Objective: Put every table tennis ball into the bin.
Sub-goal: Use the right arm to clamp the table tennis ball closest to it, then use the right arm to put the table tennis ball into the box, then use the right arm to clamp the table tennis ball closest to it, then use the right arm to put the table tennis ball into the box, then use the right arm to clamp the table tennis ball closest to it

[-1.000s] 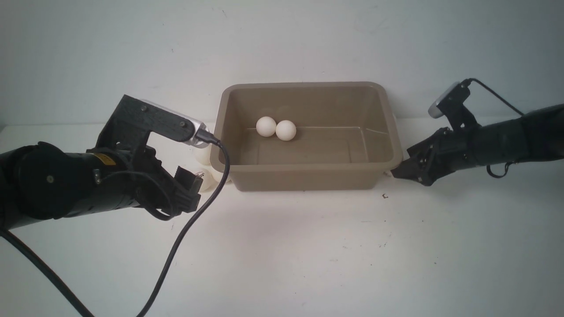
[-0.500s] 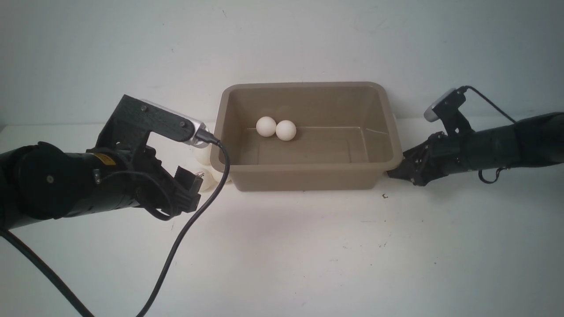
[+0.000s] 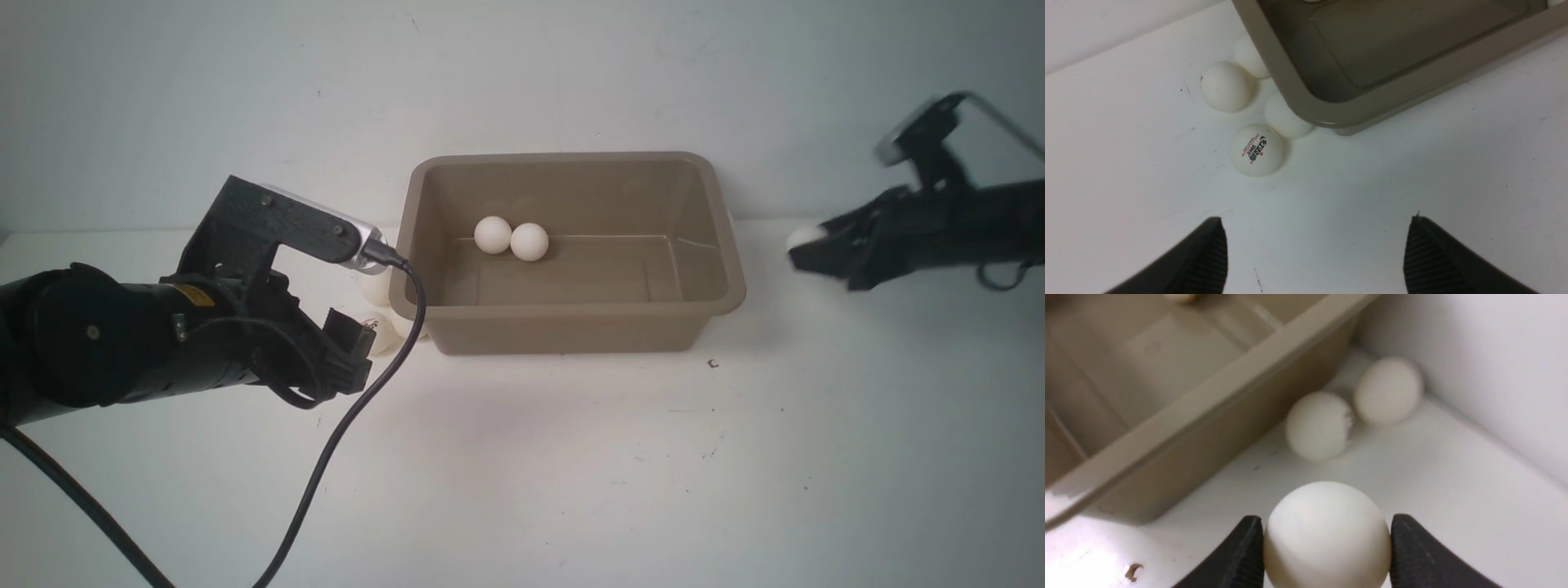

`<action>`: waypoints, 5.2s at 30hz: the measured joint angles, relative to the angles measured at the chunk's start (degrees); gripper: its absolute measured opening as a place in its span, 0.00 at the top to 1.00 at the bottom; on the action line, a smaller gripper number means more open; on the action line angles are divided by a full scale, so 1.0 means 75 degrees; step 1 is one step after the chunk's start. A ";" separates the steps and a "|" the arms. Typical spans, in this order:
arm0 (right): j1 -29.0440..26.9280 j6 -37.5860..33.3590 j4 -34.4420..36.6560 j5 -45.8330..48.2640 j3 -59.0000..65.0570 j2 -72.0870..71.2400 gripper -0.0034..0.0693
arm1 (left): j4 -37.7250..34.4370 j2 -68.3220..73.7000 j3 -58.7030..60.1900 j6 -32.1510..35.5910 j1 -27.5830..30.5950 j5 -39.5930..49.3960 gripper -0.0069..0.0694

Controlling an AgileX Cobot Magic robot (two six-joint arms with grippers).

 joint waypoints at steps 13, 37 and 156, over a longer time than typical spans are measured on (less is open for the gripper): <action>0.1444 -0.0110 0.0784 0.0977 -0.0352 -0.0436 0.46 | 0.0000 0.0000 0.0000 0.0000 0.0000 -0.0031 0.23; 0.1148 -0.1644 0.2085 -0.0696 -0.0514 -0.0360 0.29 | 0.0000 0.0000 0.0000 0.0000 0.0000 -0.0031 0.23; 0.0457 -0.4588 0.2985 -0.0995 -0.0734 0.0797 0.19 | -0.0003 0.0000 0.0000 0.0000 0.0000 -0.0025 0.23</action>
